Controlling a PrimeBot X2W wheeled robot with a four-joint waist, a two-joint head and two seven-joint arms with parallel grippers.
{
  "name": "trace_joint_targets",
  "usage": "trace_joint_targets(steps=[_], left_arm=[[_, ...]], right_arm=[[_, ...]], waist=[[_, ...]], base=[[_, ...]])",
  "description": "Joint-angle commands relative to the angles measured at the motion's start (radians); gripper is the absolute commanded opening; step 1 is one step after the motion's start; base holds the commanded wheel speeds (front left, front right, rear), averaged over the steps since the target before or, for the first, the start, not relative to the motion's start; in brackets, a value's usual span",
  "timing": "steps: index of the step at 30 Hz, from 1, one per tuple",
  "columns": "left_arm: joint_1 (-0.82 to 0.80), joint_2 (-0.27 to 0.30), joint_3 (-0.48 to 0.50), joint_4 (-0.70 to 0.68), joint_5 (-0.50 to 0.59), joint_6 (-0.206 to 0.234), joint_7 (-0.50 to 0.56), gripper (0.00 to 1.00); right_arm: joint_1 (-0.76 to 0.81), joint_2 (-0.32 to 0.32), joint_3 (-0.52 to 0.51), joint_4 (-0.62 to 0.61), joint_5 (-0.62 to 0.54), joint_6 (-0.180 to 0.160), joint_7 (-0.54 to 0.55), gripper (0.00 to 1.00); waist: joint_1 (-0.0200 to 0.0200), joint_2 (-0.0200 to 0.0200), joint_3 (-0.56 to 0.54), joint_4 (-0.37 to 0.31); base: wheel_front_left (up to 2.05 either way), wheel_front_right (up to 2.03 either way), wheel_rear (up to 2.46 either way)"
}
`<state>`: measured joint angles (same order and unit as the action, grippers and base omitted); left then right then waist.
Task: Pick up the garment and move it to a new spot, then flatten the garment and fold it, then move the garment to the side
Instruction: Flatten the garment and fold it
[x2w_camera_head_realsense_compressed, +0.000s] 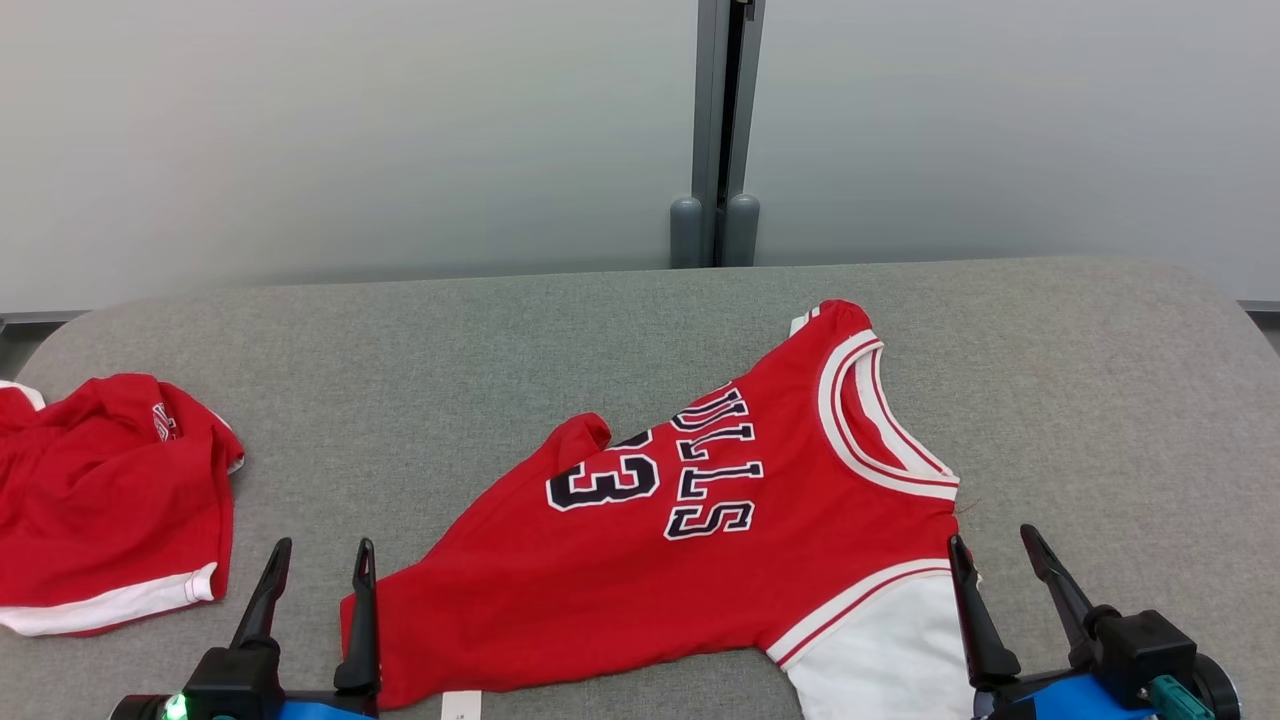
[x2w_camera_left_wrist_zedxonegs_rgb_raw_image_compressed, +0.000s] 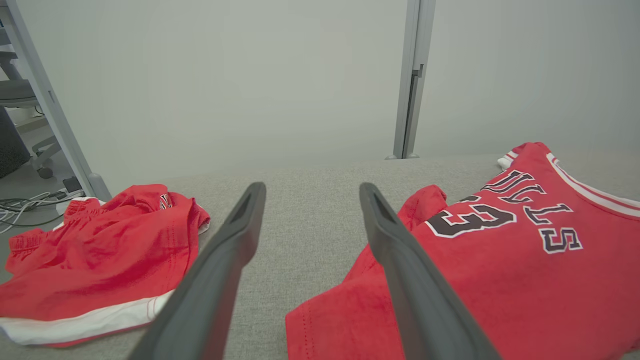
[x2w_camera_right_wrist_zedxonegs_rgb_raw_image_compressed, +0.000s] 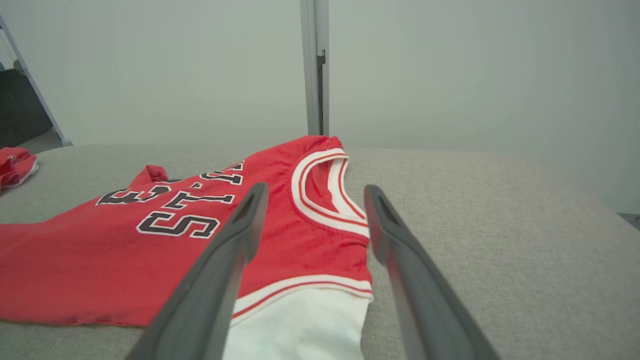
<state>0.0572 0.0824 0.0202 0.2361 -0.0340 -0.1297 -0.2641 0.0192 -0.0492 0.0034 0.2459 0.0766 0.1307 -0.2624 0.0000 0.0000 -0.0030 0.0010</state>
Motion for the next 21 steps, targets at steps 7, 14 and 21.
trace_joint_targets(steps=[7, 14, 21], left_arm=[[-0.008, 0.003, 0.0, 0.009, -0.004, 0.0, 0.0, 1.0], [0.008, 0.005, -0.012, 0.067, -0.02, -0.001, 0.0, 1.0], [0.014, 0.013, -0.028, 0.164, -0.059, -0.001, 0.0, 1.0]], right_arm=[[-0.001, -0.003, -0.001, 0.007, -0.006, 0.0, -0.004, 1.0], [-0.008, -0.003, -0.019, 0.06, 0.001, 0.0, -0.004, 1.0], [-0.033, -0.003, -0.046, 0.179, -0.01, 0.0, -0.004, 1.0]], waist=[[0.0, 0.0, 0.001, 0.001], [0.0, 0.0, 0.008, 0.0], [0.0, 0.0, 0.029, -0.001]], base=[[0.0, 0.0, 0.0], [0.0, 0.0, 0.0], [0.0, 0.0, 0.0]])
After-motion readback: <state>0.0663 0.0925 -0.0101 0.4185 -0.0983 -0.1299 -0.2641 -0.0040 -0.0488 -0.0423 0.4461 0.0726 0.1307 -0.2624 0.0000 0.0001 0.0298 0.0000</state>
